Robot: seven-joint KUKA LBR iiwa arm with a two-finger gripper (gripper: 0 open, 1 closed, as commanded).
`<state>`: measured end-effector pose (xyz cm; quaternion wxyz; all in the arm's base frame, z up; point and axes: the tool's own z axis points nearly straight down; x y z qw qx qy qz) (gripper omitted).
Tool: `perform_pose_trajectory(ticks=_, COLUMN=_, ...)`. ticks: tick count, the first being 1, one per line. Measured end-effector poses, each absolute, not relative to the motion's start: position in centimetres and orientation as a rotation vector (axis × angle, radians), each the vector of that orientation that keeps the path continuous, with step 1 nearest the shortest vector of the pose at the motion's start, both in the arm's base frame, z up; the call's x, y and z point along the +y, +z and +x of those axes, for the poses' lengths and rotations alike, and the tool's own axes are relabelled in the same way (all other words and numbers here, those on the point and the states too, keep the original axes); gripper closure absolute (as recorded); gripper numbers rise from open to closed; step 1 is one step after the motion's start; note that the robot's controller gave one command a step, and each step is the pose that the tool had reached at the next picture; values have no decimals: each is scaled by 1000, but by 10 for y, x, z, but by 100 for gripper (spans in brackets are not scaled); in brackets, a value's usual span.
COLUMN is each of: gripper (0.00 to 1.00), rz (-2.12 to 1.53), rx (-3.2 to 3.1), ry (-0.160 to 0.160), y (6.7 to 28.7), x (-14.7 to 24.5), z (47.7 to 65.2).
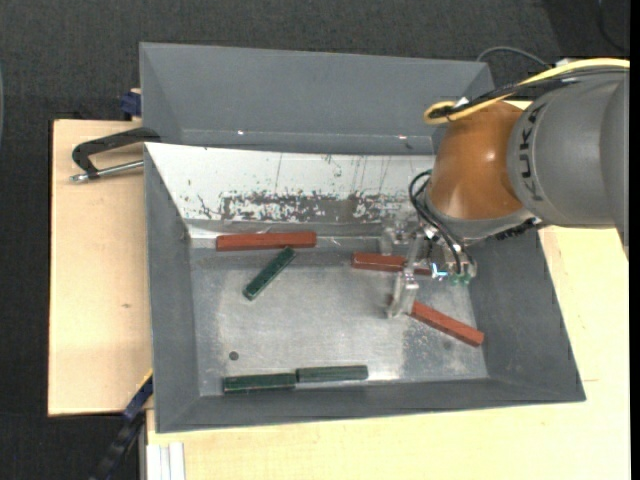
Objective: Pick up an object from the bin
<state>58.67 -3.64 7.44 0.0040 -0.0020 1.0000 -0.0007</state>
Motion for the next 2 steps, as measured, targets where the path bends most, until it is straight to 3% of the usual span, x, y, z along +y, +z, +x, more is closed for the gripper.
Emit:
perform_pose_trajectory(ticks=1, gripper=100, rz=251, rx=3127, ry=11, y=74, x=-139, z=553)
perform_pose_trajectory(ticks=2, gripper=100, rz=250, rx=3127, ry=11, y=73, x=-139, z=553)
